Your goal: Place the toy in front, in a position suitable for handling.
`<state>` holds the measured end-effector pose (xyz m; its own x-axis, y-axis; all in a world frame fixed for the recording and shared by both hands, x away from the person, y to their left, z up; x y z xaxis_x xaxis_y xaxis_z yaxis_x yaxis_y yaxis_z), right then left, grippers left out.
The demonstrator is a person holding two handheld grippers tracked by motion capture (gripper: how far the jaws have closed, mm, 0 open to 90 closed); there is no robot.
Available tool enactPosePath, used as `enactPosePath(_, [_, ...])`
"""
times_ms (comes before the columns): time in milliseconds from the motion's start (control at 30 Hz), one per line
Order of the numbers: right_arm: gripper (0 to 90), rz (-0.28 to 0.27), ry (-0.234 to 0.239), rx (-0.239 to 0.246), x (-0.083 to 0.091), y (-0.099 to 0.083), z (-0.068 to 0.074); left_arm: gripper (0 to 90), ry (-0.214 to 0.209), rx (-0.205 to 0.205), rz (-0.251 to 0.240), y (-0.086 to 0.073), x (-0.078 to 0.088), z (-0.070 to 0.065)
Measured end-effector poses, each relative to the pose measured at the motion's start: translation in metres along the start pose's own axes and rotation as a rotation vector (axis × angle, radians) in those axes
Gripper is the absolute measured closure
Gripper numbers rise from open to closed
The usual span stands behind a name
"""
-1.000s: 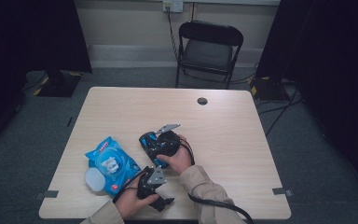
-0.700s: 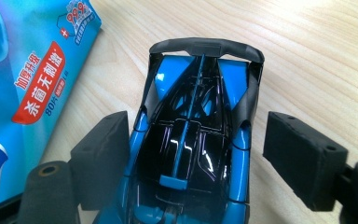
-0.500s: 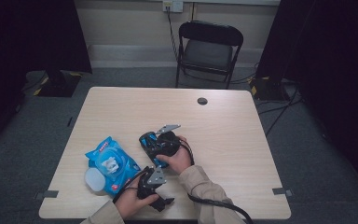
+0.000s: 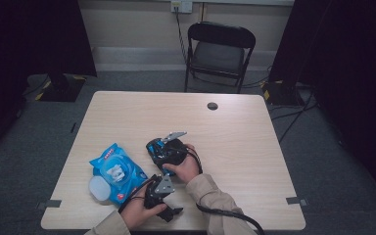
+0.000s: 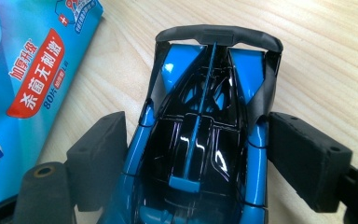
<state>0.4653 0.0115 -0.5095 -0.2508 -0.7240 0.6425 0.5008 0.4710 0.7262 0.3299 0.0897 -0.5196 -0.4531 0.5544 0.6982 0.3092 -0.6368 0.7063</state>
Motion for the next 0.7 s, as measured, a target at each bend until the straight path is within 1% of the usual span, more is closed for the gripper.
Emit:
enactPosePath(133, [18.2,0.008,-0.002,-0.01,-0.004,-0.0028,-0.0003,0.0,0.0,-0.001,0.0,0.0,0.0,0.0])
enactPosePath(200, [18.2,0.007,-0.017,-0.001,-0.006,-0.0037,0.0008,0.0,0.0,-0.001,0.0,0.0,0.0,0.0])
enactPosePath(333, [18.9,0.011,-0.029,0.001,-0.0067,-0.0032,0.0018,0.0,0.0,-0.001,0.0,0.0,0.0,0.0])
enactPosePath(367, [20.0,0.019,-0.033,-0.004,-0.0065,-0.0022,0.0021,0.0,-0.001,-0.002,0.0,0.0,0.0,0.0001])
enactPosePath(400, [21.0,0.016,-0.036,-0.01,-0.0061,-0.0017,0.002,0.0,-0.001,-0.008,0.003,0.0,0.0002,0.0005])
enactPosePath(433, [22.0,0.011,-0.038,-0.022,-0.0058,-0.0015,0.0017,0.0,-0.001,-0.001,0.0,0.0,0.0,0.0001])
enactPosePath(467, [22.6,0.012,-0.037,-0.024,-0.0054,-0.0012,0.0015,0.0,0.0,0.0,0.0,0.0,0.0,0.0])
enactPosePath(533, [24.1,0.012,-0.044,-0.006,-0.0044,-0.0008,0.002,0.0,0.0,0.001,-0.003,-0.0002,-0.0001,-0.0001])
enactPosePath(567, [25.5,0.011,-0.048,0.0,-0.0035,-0.0004,0.0024,0.0,-0.001,-0.007,0.001,-0.0003,0.0002,0.0004])
enactPosePath(700, [27.6,0.022,-0.043,0.012,0.0004,-0.0002,0.0011,0.0,-0.001,-0.007,0.0,-0.0003,0.0002,0.0004])
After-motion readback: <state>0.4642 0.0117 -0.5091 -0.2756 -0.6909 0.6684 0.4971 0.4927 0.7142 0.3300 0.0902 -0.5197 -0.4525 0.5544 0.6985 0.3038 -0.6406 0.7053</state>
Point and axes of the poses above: each handheld gripper's, and its own axes: x roughly backward along the jaws, y roughly out of its top, z roughly to its left, the point moved 2 cm from there along -x, roughly forward along the jaws, and after that the axes turned 11 degrees about y, right-handed, at the moved point
